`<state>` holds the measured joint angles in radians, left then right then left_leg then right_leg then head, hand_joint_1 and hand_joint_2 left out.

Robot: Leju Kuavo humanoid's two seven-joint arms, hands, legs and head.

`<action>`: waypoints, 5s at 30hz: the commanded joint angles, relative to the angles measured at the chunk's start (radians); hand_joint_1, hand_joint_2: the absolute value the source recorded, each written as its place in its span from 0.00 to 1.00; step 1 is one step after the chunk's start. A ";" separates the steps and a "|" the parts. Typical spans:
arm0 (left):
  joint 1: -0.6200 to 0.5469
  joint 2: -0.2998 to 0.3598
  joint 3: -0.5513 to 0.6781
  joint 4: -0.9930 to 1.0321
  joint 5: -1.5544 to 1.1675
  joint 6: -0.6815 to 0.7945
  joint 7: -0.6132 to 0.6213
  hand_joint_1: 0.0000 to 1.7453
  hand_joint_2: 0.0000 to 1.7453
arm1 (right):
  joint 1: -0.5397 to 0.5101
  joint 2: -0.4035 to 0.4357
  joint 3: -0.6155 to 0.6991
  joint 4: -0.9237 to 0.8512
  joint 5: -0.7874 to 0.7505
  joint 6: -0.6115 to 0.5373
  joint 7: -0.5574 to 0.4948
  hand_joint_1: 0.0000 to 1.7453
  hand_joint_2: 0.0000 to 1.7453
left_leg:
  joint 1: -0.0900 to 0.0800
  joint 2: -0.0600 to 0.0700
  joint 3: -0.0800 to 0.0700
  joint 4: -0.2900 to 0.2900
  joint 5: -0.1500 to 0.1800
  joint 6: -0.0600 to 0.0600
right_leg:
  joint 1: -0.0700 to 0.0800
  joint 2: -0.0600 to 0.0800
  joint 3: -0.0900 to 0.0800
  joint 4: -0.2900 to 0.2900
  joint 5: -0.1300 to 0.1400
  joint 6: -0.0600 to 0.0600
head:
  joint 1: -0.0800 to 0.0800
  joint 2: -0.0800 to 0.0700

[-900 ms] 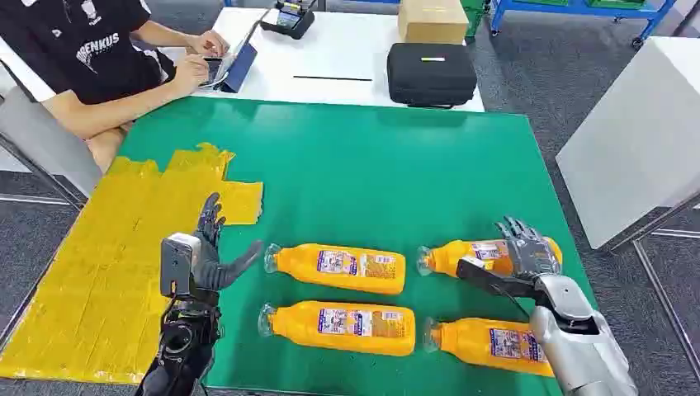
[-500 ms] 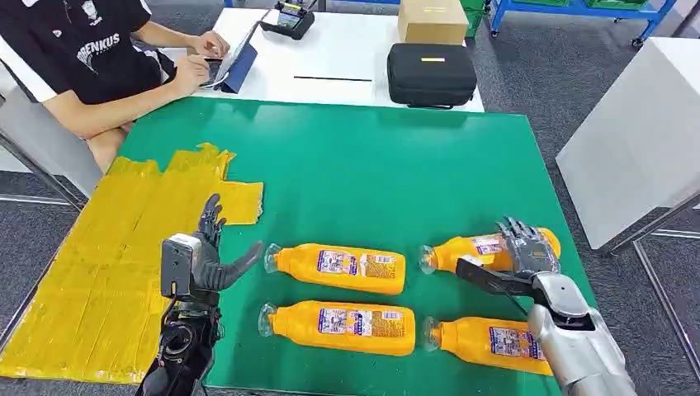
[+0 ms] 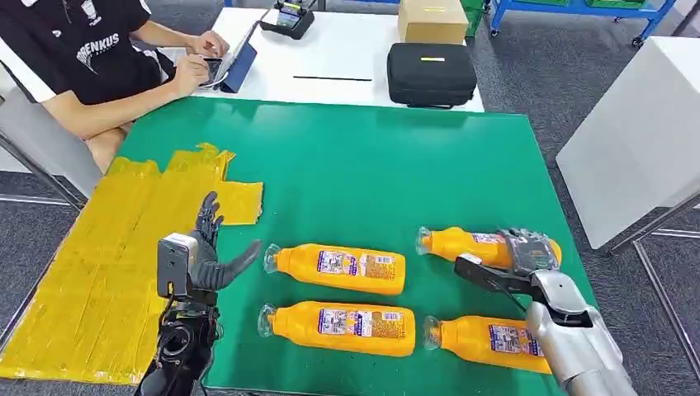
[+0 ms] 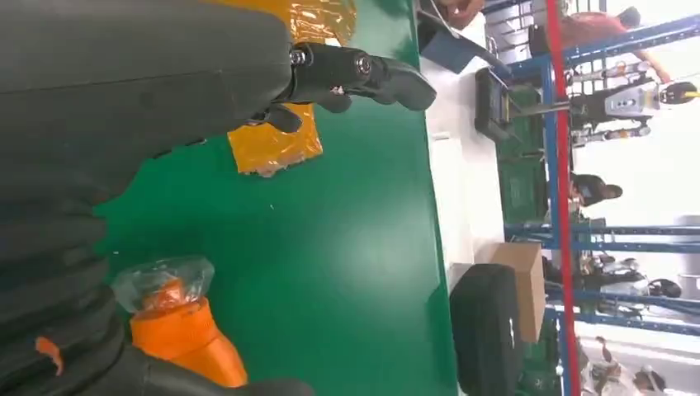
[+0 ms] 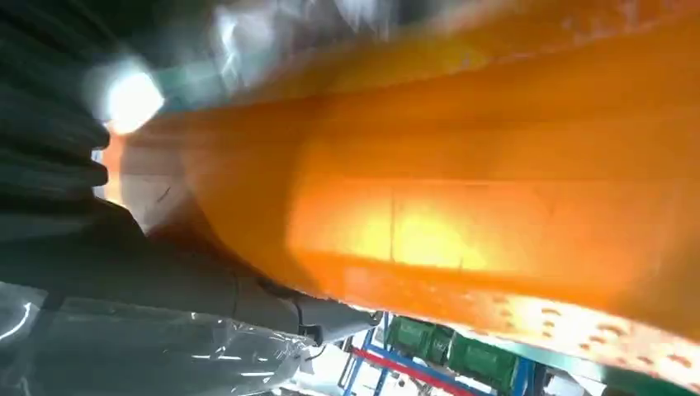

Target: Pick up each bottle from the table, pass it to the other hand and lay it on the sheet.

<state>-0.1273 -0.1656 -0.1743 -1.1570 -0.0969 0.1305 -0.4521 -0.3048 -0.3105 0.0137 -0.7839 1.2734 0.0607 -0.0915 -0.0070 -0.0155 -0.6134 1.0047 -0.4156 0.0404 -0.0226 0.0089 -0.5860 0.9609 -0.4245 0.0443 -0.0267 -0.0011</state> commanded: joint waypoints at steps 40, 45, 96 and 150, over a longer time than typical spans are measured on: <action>-0.092 0.054 -0.256 -0.175 -0.097 -0.105 0.048 0.00 1.00 | 0.094 0.460 0.093 -0.450 -0.844 -0.364 -0.301 1.00 1.00 | 0.002 0.004 -0.003 0.000 -0.001 -0.003 | 0.002 0.003 -0.003 0.001 0.000 -0.002 | 0.000 0.000; -0.094 0.062 -0.265 -0.175 -0.093 -0.104 0.051 0.00 1.00 | 0.090 0.445 0.107 -0.441 -0.856 -0.368 -0.305 1.00 1.00 | 0.002 0.003 -0.001 -0.001 -0.001 -0.003 | 0.002 0.002 -0.001 0.000 -0.001 -0.002 | 0.000 0.000; -0.166 0.054 -0.314 -0.183 0.100 -0.110 0.070 0.00 1.00 | -0.073 0.530 0.497 -0.039 -0.906 -0.280 -0.361 1.00 1.00 | 0.002 0.002 0.001 -0.001 -0.001 -0.004 | 0.003 0.000 0.000 0.001 -0.002 -0.003 | 0.000 0.000; -0.177 0.046 -0.298 -0.152 0.128 -0.119 0.062 1.00 1.00 | -0.078 0.510 0.525 -0.130 -0.940 -0.315 -0.369 1.00 1.00 | 0.002 0.003 0.001 0.000 -0.002 -0.004 | 0.002 0.001 0.001 0.002 -0.002 -0.003 | 0.000 0.000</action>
<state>-0.2757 -0.1392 -0.4765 -1.3577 0.0229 0.0126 -0.3952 -0.3426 0.2197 0.4997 -0.9037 0.3403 -0.2468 -0.4494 -0.0054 -0.0155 -0.6189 1.0046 -0.4145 0.0397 -0.0213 0.0089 -0.5912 0.9621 -0.4245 0.0439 -0.0263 -0.0011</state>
